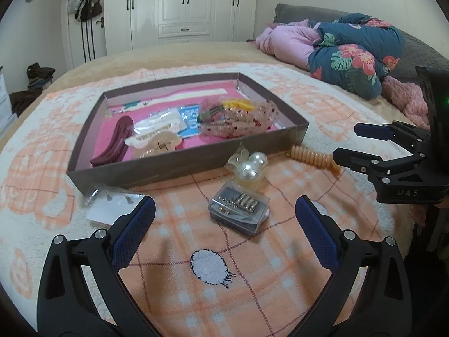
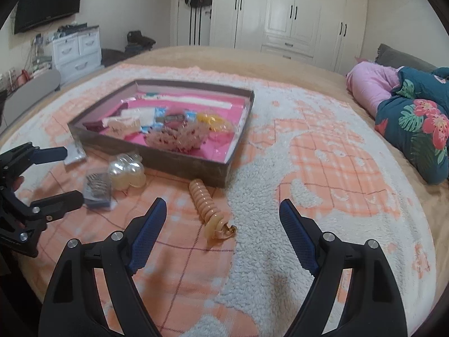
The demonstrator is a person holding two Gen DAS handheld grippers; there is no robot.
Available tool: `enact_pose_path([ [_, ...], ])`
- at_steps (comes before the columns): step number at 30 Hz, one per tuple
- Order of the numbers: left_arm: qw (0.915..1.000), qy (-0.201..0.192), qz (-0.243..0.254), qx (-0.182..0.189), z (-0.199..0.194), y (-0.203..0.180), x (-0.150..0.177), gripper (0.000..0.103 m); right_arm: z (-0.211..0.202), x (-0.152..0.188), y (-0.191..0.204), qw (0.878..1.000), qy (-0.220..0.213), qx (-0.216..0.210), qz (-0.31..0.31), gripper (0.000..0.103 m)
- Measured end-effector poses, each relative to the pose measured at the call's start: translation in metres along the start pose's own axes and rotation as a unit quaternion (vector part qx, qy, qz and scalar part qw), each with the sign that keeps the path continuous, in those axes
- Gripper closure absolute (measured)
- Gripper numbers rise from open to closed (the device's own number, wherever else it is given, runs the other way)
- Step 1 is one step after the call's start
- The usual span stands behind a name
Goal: Organize jewelry
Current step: 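Move left tool toward clear stud box while right tool approaches coiled beige hair tie, then grasp clear stud box with left tool while right tool grasps coiled beige hair tie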
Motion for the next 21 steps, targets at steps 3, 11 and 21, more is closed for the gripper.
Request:
enact_pose_path([
  [3,1.0000,0.006,0.003,0.005,0.005,-0.001,0.001,0.012,0.013,0.001,-0.001,1.000,0.018,-0.009,0.005,0.029],
  [11,0.9998,0.017,0.008,0.010,0.018,-0.004,0.003,0.012,0.041,0.004,-0.002,0.998,0.056,-0.033,0.018,0.039],
  [21,0.9996,0.024,0.000,0.016,0.029,-0.003,0.000,0.014,0.045,0.010,0.013,0.995,0.079,-0.063,0.002,0.077],
])
Point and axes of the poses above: each gripper's, at about its wrist camera, not at the fingertips, and z roughly the way its jaws point, y to its left, x to its underside, the point moved 5 cm from there along z, roughly the way its jaws point, and after that the axes turned 4 degrees about -z, right-handed, at the moved point
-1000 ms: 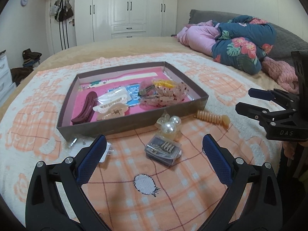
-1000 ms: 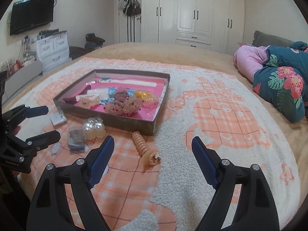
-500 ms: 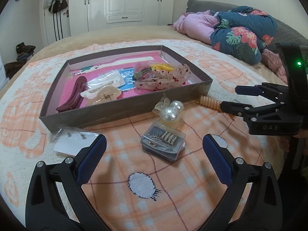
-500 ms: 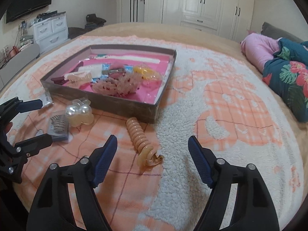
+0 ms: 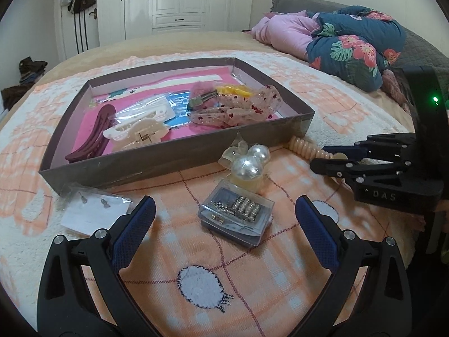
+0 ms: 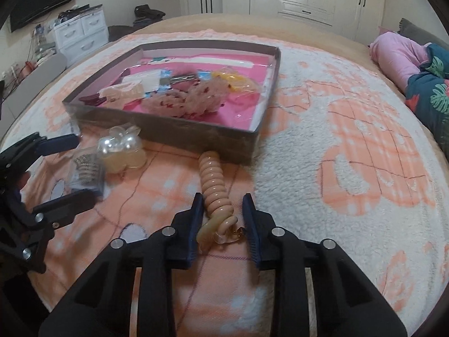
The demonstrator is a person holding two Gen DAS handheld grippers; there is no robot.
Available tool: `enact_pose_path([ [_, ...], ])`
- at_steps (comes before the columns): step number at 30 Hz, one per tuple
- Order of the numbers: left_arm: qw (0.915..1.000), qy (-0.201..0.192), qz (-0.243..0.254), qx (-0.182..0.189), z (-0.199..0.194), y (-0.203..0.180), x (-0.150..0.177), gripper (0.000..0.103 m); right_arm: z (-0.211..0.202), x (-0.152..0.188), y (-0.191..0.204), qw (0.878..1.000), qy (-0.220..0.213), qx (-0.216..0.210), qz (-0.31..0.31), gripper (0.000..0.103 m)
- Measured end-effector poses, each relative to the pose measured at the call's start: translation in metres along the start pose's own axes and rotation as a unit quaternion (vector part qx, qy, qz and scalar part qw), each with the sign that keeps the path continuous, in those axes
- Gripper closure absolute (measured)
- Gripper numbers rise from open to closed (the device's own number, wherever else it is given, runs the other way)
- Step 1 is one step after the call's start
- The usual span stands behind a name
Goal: Organize jewelry
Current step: 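Grasp clear stud box with left tool while right tool grasps coiled beige hair tie, then carry stud box into pink box with left tool while right tool carries hair tie there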
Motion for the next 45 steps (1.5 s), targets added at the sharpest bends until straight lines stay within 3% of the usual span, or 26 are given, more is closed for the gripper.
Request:
enact_pose_path([
  [3,1.0000,0.004,0.003,0.004,0.002,-0.002,0.000,0.023,-0.004,0.002,0.007,1.000,0.000,-0.018,0.000,0.078],
  [8,0.9998,0.019,0.007,0.009,0.007,-0.003,0.003,0.054,-0.015,0.008,0.020,0.999,-0.004,-0.042,-0.004,0.083],
  [10,0.9996,0.023,0.008,0.013,0.007,-0.004,0.004,0.059,-0.019,0.009,0.023,0.999,-0.007,-0.047,-0.006,0.083],
  [19,0.9996,0.021,0.006,0.021,-0.010,-0.004,0.007,0.059,-0.044,0.005,0.030,0.996,-0.046,-0.070,0.000,0.083],
  [26,0.9994,-0.021,-0.023,0.018,-0.038,0.011,-0.012,0.059,-0.063,-0.005,0.041,0.992,-0.080,-0.097,-0.004,0.083],
  [45,0.9926,-0.072,-0.088,-0.044,-0.053,0.080,-0.055,0.059,-0.056,-0.053,0.046,0.990,-0.109,-0.093,0.002,0.083],
])
Point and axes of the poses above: each gripper's, at about its wrist camera, not at the fingertips, and z roughly the way its jaws point, y to its left, x to its underside, the point moved 5 cm from there along z, roughly the way its jaws point, and after that the axes turned 4 degrees about -z, right-handed, at the moved point
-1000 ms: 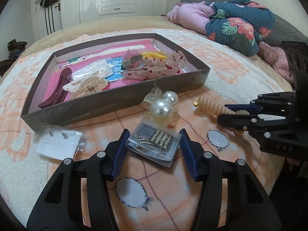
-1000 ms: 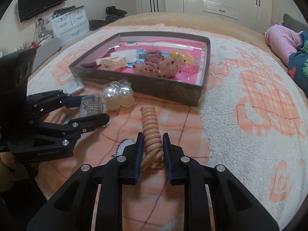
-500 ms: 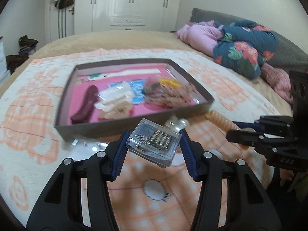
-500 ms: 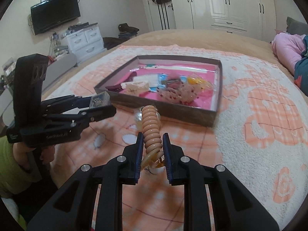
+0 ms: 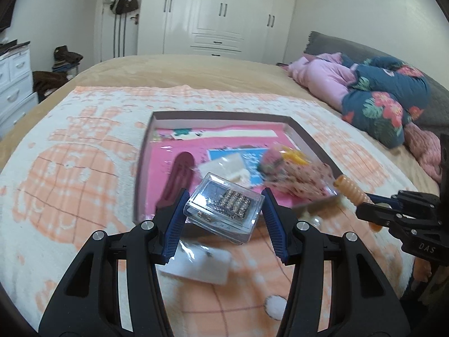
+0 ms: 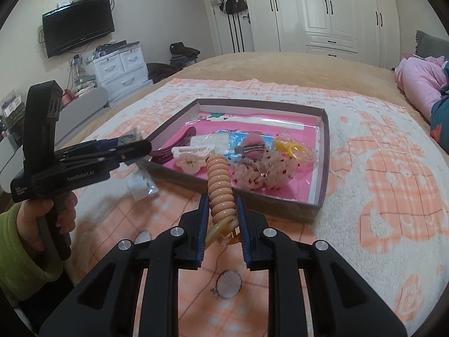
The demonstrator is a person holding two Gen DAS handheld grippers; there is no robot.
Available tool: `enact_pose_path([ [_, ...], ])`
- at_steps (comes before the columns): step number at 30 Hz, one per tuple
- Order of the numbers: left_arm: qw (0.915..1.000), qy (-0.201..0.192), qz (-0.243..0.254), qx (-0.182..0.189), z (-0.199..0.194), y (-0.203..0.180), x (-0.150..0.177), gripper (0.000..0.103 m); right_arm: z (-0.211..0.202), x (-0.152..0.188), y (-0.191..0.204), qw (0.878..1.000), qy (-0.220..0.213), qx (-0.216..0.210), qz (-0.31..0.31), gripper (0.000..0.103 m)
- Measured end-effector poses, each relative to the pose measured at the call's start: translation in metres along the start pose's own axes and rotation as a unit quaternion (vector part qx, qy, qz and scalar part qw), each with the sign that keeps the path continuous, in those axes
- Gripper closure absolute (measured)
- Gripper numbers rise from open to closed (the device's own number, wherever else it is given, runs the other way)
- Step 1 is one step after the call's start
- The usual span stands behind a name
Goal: Organize jewelry
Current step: 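Carry stud box into pink box with left tool while right tool carries hair tie there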
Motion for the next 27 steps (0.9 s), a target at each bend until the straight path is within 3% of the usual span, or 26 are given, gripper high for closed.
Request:
enact_pose_path([
  [13,0.9995,-0.003,-0.022,-0.024,0.019,0.025,-0.019,0.059,0.014,-0.020,-0.018,1.000,-0.012,0.029,0.004,0.083],
  [27,0.9993,-0.004,-0.015,-0.035,0.040,0.032,-0.037,0.059,0.028,-0.041,-0.047,0.998,-0.023,0.060,0.022,0.083],
])
Point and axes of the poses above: each gripper's, at about its wrist camera, not at the fingertips, and z roughly the way its jaws point, y to its left, x to its underside, the point moved 5 cm from there along z, roughly the way its jaws point, and after that the axes turned 4 degrees about -z, right-handed, at the moved point
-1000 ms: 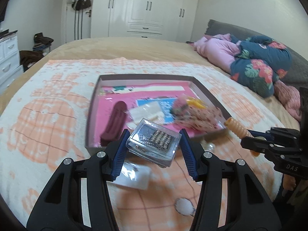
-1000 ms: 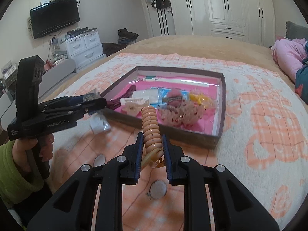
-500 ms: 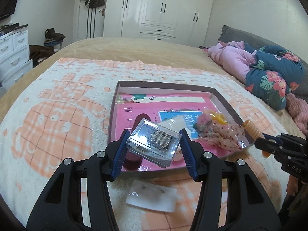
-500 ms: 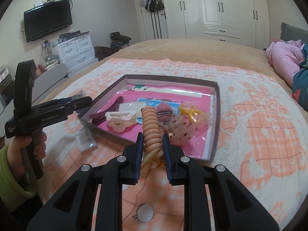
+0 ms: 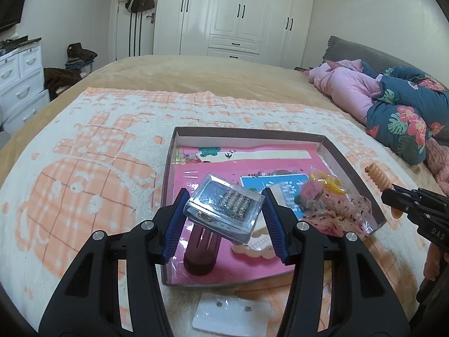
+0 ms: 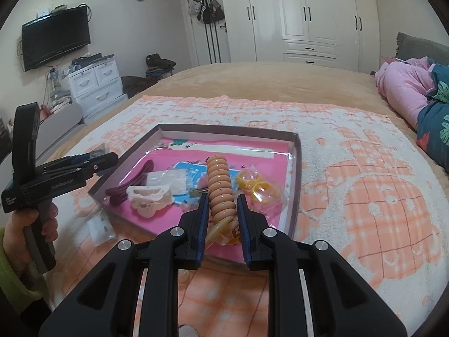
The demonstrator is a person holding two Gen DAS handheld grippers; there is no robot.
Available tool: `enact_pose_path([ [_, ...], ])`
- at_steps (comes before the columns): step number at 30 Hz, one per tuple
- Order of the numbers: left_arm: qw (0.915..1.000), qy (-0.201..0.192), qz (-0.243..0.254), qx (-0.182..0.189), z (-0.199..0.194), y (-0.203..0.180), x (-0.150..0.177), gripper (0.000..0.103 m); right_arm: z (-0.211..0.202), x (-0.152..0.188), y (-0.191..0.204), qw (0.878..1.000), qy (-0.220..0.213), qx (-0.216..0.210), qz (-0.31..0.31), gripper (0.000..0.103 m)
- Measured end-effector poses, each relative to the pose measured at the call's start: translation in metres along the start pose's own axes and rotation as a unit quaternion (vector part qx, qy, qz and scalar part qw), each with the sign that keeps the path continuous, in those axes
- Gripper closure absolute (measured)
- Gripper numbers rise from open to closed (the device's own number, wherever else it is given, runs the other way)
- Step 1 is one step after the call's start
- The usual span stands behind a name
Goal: Organize jewelry
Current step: 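Carry stud box into pink box with left tool while right tool carries hair tie there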
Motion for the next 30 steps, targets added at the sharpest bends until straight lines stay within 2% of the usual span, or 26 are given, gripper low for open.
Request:
enact_pose_path([
  [19,0.9997,0.018,0.013,-0.008,0.032,0.003,-0.010,0.059,0.029,-0.009,-0.026,0.999,0.014,0.045,0.019,0.083],
  [30,0.9993,0.031,0.017,-0.010,0.045,0.003,-0.003,0.059,0.057,-0.003,-0.018,0.999,0.035,0.037,0.012,0.083],
])
Point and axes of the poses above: each gripper's, at about its wrist camera, not at the fingertips, and z roughly the way its jaws point, y to its left, x to its underside, the point moved 5 cm from there along z, roughly the way its jaws point, and after that the axes turned 4 degrees about -z, right-handed, at the moved point
